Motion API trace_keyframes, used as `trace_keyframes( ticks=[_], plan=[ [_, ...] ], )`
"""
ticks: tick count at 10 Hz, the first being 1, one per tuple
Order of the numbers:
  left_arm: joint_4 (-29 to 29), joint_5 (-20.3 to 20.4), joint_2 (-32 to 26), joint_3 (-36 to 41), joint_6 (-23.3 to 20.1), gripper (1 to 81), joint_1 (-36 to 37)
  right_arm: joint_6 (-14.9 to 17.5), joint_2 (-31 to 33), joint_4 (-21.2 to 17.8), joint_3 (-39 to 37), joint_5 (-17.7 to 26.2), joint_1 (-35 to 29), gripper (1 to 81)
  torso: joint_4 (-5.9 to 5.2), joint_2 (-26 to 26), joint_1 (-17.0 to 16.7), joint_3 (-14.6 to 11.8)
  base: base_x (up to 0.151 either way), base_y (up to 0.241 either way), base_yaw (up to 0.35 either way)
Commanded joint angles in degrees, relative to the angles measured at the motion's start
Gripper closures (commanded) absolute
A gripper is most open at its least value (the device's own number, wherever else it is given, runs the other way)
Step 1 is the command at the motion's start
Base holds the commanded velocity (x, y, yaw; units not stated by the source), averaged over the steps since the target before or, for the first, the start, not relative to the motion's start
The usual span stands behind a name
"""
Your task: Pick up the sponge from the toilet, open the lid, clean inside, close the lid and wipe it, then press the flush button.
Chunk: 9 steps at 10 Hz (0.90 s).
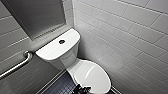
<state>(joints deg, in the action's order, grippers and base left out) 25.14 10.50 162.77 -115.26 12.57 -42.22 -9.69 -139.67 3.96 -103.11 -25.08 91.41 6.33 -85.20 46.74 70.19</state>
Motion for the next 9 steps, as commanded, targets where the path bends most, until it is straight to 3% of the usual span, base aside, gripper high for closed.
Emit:
trace_keyframes(
  ticks=[1,5,9],
  plan=[
    [0.0,-3.0,2.4,-0.6,0.3,1.0,5.2,-0.2,2.3,0.9,1.6,3.6,1.3,81.1,0.00,0.0,0.0,0.0,0.000,0.000,0.000],
    [0.0,-2.9,5.2,-3.6,0.3,1.0,5.9,-0.1,2.1,0.9,1.6,2.7,1.2,81.1,0.00,0.0,0.0,0.0,0.000,0.000,0.000],
    [0.1,-2.9,1.8,1.1,1.6,1.0,6.9,-0.1,1.8,0.8,2.0,2.8,0.2,81.1,0.00,0.0,0.0,0.0,0.000,0.000,0.000]
  ],
)
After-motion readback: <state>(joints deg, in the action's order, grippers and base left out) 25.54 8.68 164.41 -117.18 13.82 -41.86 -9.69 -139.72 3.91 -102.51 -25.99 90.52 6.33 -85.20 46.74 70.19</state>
